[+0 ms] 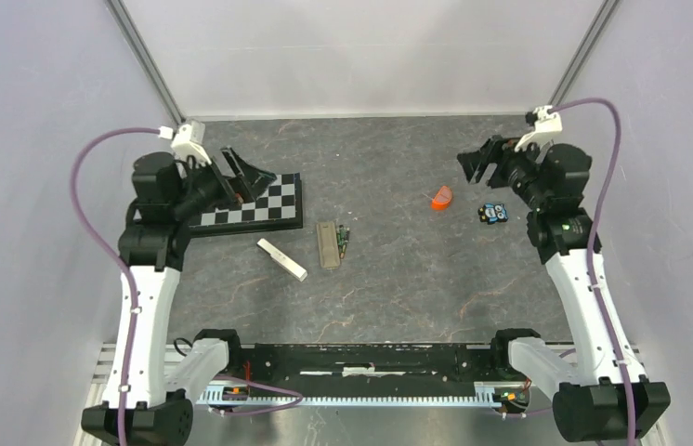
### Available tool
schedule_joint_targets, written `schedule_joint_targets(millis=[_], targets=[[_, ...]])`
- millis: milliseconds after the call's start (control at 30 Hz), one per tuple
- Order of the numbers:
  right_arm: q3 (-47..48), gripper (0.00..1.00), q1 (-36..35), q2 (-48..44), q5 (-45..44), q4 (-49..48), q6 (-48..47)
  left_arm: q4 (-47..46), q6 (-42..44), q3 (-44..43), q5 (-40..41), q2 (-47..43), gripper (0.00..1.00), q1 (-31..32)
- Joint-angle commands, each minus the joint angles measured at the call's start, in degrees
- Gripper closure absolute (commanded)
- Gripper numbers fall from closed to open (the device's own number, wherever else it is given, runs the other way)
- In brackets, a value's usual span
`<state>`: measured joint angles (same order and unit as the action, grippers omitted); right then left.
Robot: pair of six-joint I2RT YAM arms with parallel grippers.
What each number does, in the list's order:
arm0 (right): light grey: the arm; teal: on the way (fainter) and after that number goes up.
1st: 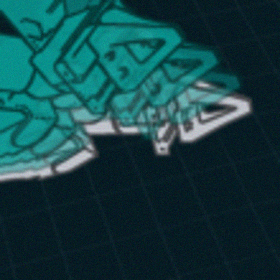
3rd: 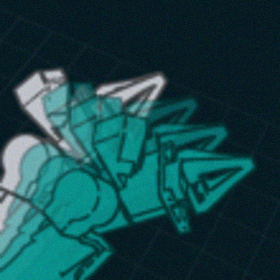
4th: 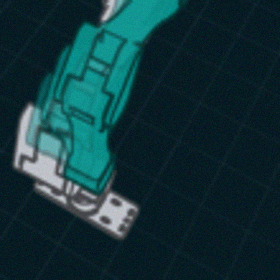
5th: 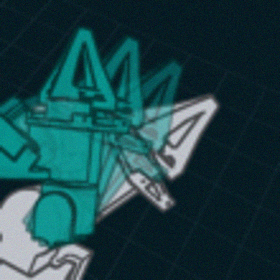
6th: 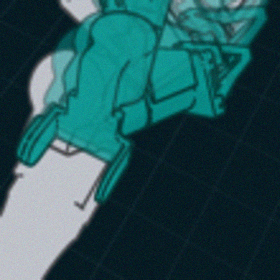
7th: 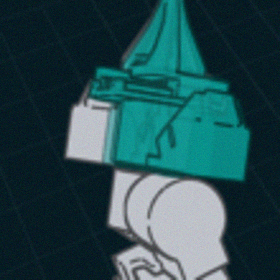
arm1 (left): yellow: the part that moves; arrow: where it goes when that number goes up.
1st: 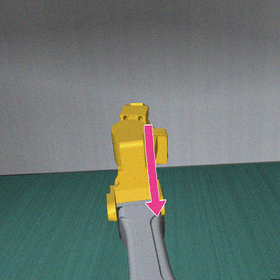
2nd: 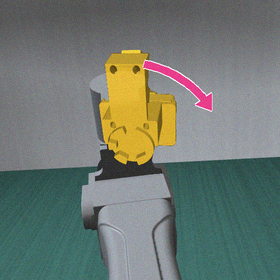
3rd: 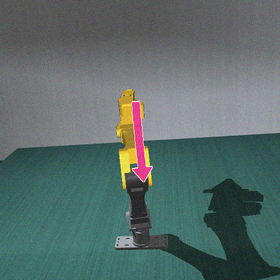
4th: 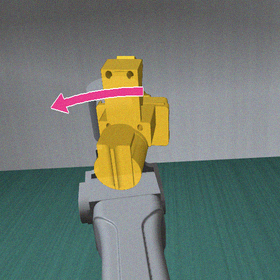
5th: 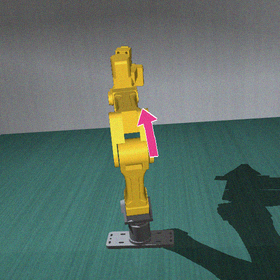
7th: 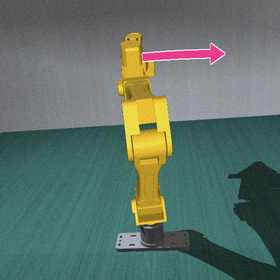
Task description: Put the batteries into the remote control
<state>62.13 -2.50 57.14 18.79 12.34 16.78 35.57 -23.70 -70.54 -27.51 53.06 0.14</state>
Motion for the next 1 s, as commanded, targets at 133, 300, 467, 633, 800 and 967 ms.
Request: schedule_joint_targets(millis=[133, 300, 467, 633, 800, 967], targets=[[-12.71, 0.15, 0.35, -6.68, -15.67, -2.85, 5.72, -5.18, -16.14, 9.84, 3.16, -0.65, 0.00, 0.12], [-15.03, 0.13, 0.39, -6.31, -12.58, -2.54, 3.24, -14.67, -25.60, 18.03, 2.88, -4.42, 0.00, -0.05], [-15.41, 0.12, 0.37, -5.03, -15.02, 1.04, 2.33, -25.94, -30.37, 25.30, 1.31, -8.51, 0.00, -0.05], [-18.33, 0.12, 0.39, -5.73, -13.40, -2.16, 2.00, -19.08, -23.15, 21.36, -6.86, -4.95, 0.00, 0.06], [-19.74, 0.13, 0.39, -4.49, -9.67, -3.56, 4.11, -20.72, -22.24, 25.36, -2.74, -4.19, 0.00, 6.85], [-22.35, 0.15, 0.39, -4.04, -5.69, -4.39, 6.28, -19.39, -19.06, 26.79, 13.68, 2.54, 0.00, 21.73]])
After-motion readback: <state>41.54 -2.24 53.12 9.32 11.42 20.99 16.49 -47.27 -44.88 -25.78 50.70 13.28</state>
